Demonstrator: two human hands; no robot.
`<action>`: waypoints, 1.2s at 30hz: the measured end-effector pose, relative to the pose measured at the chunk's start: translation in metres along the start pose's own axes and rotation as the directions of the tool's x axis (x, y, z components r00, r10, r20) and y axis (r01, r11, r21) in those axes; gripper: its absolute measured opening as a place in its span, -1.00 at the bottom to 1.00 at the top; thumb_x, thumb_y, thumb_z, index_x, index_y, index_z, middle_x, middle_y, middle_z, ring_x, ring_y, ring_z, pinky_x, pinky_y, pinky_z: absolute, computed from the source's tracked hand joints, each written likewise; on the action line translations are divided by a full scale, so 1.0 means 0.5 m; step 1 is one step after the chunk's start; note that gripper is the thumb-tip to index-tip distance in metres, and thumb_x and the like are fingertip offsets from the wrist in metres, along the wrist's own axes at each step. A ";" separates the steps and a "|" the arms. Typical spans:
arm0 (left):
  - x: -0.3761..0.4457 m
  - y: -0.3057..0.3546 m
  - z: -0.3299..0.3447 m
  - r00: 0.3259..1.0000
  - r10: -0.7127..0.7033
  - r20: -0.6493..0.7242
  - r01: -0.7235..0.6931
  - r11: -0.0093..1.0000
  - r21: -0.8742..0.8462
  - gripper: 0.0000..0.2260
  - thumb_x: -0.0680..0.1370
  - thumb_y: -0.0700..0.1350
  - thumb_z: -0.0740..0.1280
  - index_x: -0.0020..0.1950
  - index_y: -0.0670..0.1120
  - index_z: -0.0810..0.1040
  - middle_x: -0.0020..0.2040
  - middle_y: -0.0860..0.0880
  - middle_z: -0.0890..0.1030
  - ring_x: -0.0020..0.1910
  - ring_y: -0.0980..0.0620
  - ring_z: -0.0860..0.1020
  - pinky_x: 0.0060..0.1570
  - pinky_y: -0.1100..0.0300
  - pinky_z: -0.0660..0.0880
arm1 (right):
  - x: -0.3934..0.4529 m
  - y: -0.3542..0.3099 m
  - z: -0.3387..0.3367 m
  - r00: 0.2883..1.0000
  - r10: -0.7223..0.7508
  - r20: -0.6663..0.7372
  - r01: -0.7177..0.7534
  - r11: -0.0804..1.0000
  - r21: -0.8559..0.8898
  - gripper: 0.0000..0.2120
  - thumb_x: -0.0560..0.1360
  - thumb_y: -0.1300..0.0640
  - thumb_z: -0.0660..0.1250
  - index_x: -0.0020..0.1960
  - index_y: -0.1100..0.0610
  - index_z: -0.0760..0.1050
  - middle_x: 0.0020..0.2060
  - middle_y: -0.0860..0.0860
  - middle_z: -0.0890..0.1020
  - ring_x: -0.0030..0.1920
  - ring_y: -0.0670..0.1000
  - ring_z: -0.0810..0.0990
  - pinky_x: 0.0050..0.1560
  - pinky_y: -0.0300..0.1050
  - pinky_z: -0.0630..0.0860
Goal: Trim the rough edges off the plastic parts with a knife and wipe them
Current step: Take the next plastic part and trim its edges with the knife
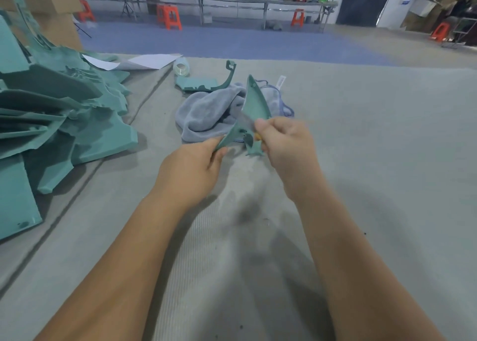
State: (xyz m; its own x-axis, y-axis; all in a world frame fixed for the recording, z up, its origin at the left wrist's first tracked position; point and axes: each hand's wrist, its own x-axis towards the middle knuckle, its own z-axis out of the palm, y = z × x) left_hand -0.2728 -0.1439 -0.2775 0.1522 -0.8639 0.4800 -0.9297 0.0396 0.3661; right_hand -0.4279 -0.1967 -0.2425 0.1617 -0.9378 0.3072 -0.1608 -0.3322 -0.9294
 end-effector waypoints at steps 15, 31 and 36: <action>-0.015 0.010 0.003 0.997 0.050 -0.061 -0.052 0.999 -0.017 -0.69 0.63 0.13 0.11 0.33 0.20 0.49 -0.18 -0.01 0.67 -0.19 -0.14 0.59 -0.34 0.17 0.32 | 0.014 0.003 0.007 0.994 -0.051 -0.095 0.015 0.938 -0.347 -0.58 0.53 0.11 0.30 -0.44 0.12 0.24 -0.64 -0.03 0.23 -0.52 -0.03 0.21 -0.46 -0.13 0.18; -0.015 -0.012 -0.011 0.990 0.103 -0.097 -0.106 0.994 -0.022 -0.70 0.62 0.09 0.17 0.31 0.15 0.53 -0.20 0.03 0.65 -0.22 -0.06 0.57 -0.38 0.21 0.25 | 0.087 0.010 -0.056 0.939 0.088 -0.332 -0.196 0.931 -0.308 -0.62 0.50 0.10 0.28 -0.44 0.11 0.25 -0.57 -0.08 0.17 -0.45 -0.03 0.11 -0.41 -0.14 0.12; 0.001 -0.038 -0.017 0.999 0.013 -0.041 -0.016 0.997 -0.079 -0.79 0.62 0.01 0.20 0.19 0.15 0.56 -0.36 0.14 0.46 -0.32 -0.01 0.49 -0.41 0.20 0.24 | 0.065 0.020 -0.050 0.931 0.186 -0.315 -0.163 0.982 0.098 -0.80 0.55 0.14 0.27 -0.23 0.17 0.43 -0.35 0.10 0.27 -0.38 0.00 0.16 -0.38 -0.12 0.09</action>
State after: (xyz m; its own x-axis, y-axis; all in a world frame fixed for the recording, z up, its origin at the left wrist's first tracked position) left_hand -0.2522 -0.1409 -0.2773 0.1540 -0.8419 0.5172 -0.9025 0.0932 0.4205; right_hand -0.4484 -0.2328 -0.2366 -0.1864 -0.9662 0.1779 -0.0885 -0.1638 -0.9825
